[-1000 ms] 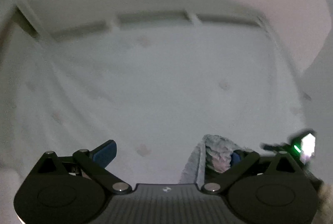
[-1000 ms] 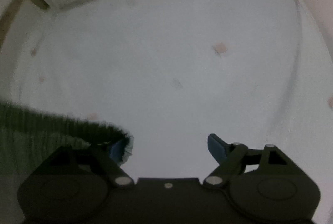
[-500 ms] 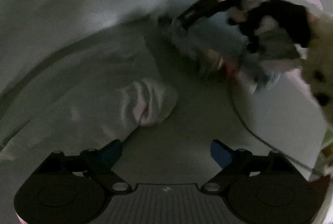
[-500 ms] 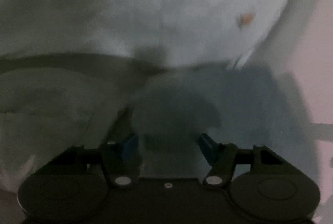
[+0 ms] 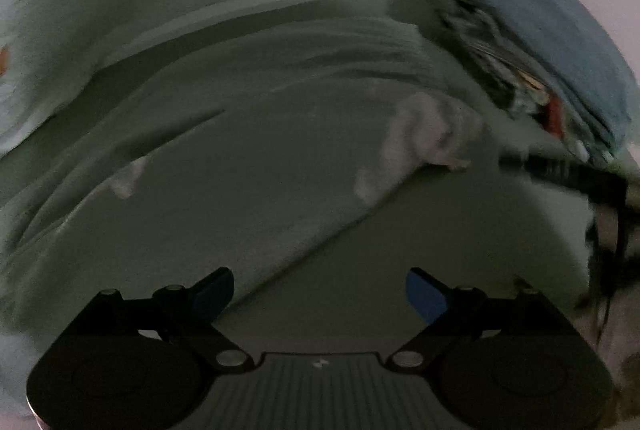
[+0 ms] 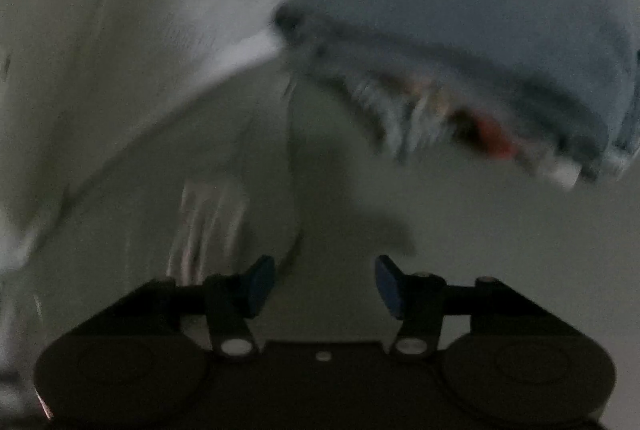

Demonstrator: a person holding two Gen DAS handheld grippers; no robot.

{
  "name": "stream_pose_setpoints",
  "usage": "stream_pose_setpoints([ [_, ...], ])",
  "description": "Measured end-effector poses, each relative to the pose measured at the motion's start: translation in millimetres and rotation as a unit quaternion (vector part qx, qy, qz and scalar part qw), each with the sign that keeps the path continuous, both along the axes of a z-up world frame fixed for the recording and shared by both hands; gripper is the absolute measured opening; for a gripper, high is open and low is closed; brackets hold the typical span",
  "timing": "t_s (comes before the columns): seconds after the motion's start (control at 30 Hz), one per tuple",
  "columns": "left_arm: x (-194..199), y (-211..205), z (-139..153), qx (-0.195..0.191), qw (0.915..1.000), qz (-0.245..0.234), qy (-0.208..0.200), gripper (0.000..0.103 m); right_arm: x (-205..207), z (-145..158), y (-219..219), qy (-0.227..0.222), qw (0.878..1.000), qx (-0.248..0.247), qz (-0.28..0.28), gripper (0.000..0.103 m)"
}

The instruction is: Fold clothes

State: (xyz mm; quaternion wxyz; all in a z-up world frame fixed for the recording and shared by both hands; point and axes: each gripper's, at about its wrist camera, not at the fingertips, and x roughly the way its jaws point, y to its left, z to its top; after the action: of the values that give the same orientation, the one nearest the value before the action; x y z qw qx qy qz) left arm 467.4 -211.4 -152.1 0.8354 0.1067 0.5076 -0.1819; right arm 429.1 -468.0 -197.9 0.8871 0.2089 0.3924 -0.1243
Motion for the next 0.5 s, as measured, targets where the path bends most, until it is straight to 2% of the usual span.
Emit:
stream_pose_setpoints([
  [0.07,-1,10,-1,0.009,0.9999,0.012,0.002,0.094,5,-5,29,0.017,0.996,-0.065,0.051,0.057],
  [0.17,-4,17,-7,0.024,0.9994,0.023,0.004,0.094,20,-11,65,0.024,0.979,-0.162,0.118,0.057],
  [0.23,-4,18,-11,0.023,0.9993,0.029,0.01,0.094,29,-15,73,0.024,0.97,-0.197,0.139,0.064],
  [0.27,-4,19,-11,0.021,0.9992,0.032,0.012,0.094,33,-18,76,0.026,0.966,-0.21,0.147,0.064],
  [0.3,-3,20,-10,0.019,0.9992,0.033,0.013,0.094,36,-19,77,0.024,0.963,-0.219,0.153,0.06],
  [0.33,-3,19,-10,0.019,0.9992,0.034,0.012,0.094,39,-17,77,0.021,0.962,-0.224,0.157,0.045],
  [0.37,-3,19,-9,0.02,0.9992,0.033,0.01,0.094,46,-14,76,0.018,0.959,-0.233,0.159,0.023],
  [0.4,-2,18,-8,0.021,0.9992,0.032,0.008,0.094,49,-10,75,0.014,0.956,-0.245,0.159,0.007],
  [0.43,-1,18,-6,0.022,0.9992,0.031,0.006,0.094,46,-5,75,0.007,0.95,-0.27,0.156,0.007],
  [0.5,1,19,-3,0.024,0.9992,0.031,0.002,0.094,37,9,71,-0.007,0.924,-0.351,0.153,0.007],
])
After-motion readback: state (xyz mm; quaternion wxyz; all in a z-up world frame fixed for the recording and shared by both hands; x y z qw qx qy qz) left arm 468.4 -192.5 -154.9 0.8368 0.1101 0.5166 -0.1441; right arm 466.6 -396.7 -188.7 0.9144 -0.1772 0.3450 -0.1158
